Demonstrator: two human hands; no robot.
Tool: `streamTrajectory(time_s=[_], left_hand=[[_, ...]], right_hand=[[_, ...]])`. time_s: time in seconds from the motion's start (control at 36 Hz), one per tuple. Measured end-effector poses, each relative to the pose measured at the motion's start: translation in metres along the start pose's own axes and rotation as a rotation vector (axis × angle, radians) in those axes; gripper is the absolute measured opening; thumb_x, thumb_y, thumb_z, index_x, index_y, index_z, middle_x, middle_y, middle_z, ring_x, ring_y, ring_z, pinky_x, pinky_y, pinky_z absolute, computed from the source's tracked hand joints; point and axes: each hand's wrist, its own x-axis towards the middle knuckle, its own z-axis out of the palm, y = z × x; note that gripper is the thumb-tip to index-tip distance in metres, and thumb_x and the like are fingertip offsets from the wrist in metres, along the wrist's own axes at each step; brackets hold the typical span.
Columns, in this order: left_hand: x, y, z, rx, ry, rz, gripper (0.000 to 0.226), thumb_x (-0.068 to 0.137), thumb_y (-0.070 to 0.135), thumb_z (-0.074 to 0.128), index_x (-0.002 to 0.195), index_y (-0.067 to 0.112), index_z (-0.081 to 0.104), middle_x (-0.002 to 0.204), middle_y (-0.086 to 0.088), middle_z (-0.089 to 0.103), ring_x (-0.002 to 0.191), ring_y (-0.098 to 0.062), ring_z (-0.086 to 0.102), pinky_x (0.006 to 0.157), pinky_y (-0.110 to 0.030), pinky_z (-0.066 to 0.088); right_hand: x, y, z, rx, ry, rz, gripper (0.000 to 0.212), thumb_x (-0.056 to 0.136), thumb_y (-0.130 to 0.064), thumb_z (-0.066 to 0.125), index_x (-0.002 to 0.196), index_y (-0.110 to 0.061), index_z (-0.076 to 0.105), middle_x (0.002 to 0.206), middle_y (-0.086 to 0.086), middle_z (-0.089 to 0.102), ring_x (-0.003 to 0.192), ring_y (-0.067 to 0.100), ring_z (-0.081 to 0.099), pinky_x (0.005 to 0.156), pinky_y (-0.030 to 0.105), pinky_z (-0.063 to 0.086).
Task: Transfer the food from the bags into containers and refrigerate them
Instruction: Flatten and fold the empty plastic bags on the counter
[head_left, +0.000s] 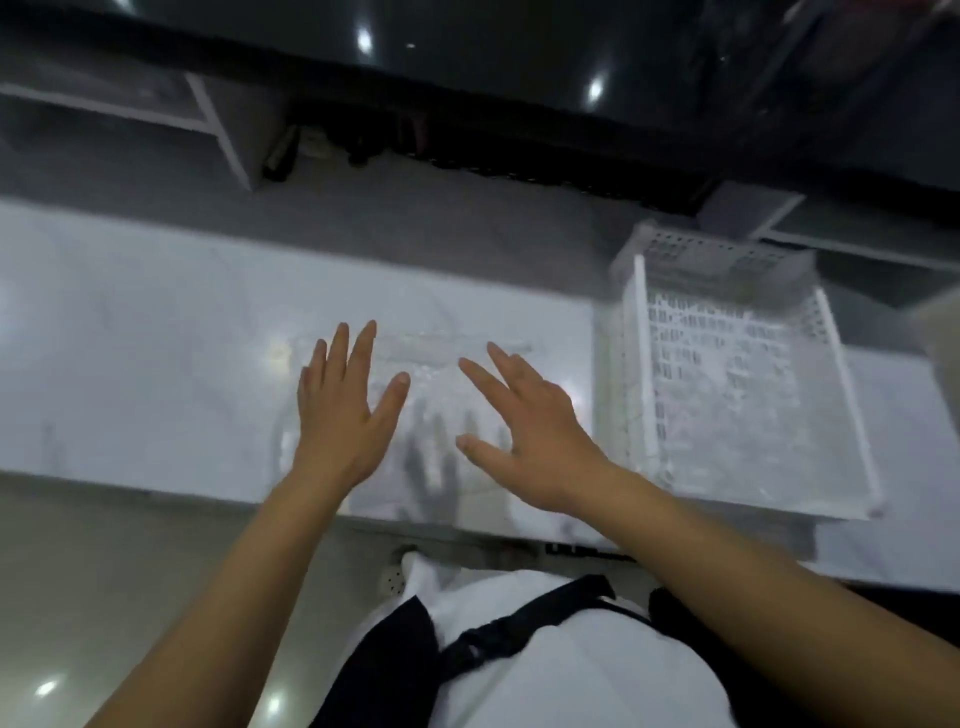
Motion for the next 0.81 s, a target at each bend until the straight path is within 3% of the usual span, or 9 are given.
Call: streamTrajectory(time_s=[0.14,0.28,0.36,0.5,0.58,0.67,0.81], left_hand=[[-0.001,0.095,0.026,-0.074,-0.195,0.253,0.065,0.097,0.060,0.041,0.156,0.039,0.024,0.169,0.006,0.011,0.156,-0.019,0.004,0.124,-0.045,0.005],[-0.018,0.167,0.061,-0.056,-0.446,0.515,0.062,0.095,0.056,0.055,0.151,0.040,0.036,0.166,0.009,0.020,0.153,-0.012,0.011,0.123,-0.037,0.008],[-0.024,0.199,0.082,-0.008,-0.528,0.613,0.058,0.096,0.050,0.059,0.150,0.038,0.040,0.165,0.008,0.026,0.151,-0.014,0.018,0.122,-0.033,0.012],[-0.014,0.243,0.108,0.157,-0.626,0.647,0.066,0.092,0.050,0.065,0.151,0.036,0.038,0.161,0.007,0.035,0.147,-0.017,0.031,0.120,-0.039,0.027],[-0.010,0.260,0.121,0.268,-0.734,0.633,0.073,0.086,0.046,0.074,0.149,0.040,0.038,0.156,0.011,0.041,0.135,-0.016,0.048,0.106,-0.034,0.043],[-0.012,0.266,0.132,0.385,-0.749,0.613,0.072,0.086,0.034,0.076,0.148,0.040,0.039,0.151,0.011,0.046,0.121,-0.015,0.058,0.091,-0.029,0.049],[-0.017,0.263,0.137,0.254,-0.816,0.468,0.054,0.091,0.013,0.067,0.137,0.039,0.054,0.130,0.014,0.062,0.095,-0.004,0.065,0.086,-0.027,0.054]], right_hand=[[-0.080,0.029,-0.072,0.092,0.132,0.114,0.065,0.094,-0.059,0.053,0.153,-0.046,0.029,0.164,-0.020,0.012,0.147,-0.005,0.003,0.120,0.028,0.003],[-0.149,0.092,-0.099,0.160,0.361,0.388,0.057,0.089,-0.045,0.068,0.142,-0.035,0.052,0.154,-0.010,0.042,0.145,0.008,0.031,0.120,0.041,0.025],[-0.177,0.136,-0.093,0.111,0.351,0.576,0.055,0.089,-0.044,0.069,0.140,-0.034,0.053,0.154,-0.006,0.044,0.145,0.014,0.032,0.120,0.043,0.023],[-0.199,0.183,-0.067,0.019,0.247,0.672,0.054,0.092,-0.048,0.063,0.143,-0.038,0.049,0.156,-0.005,0.040,0.148,0.020,0.027,0.120,0.042,0.015],[-0.204,0.196,-0.058,0.052,0.246,0.622,0.049,0.093,-0.048,0.061,0.141,-0.040,0.051,0.156,-0.007,0.040,0.149,0.019,0.023,0.119,0.038,0.007],[-0.204,0.208,-0.058,0.067,0.271,0.585,0.045,0.093,-0.049,0.060,0.136,-0.040,0.055,0.153,-0.009,0.044,0.149,0.017,0.024,0.120,0.041,0.004],[-0.199,0.230,-0.075,0.054,0.361,0.513,0.039,0.091,-0.052,0.062,0.127,-0.036,0.064,0.143,-0.008,0.055,0.143,0.020,0.036,0.120,0.052,0.009]])
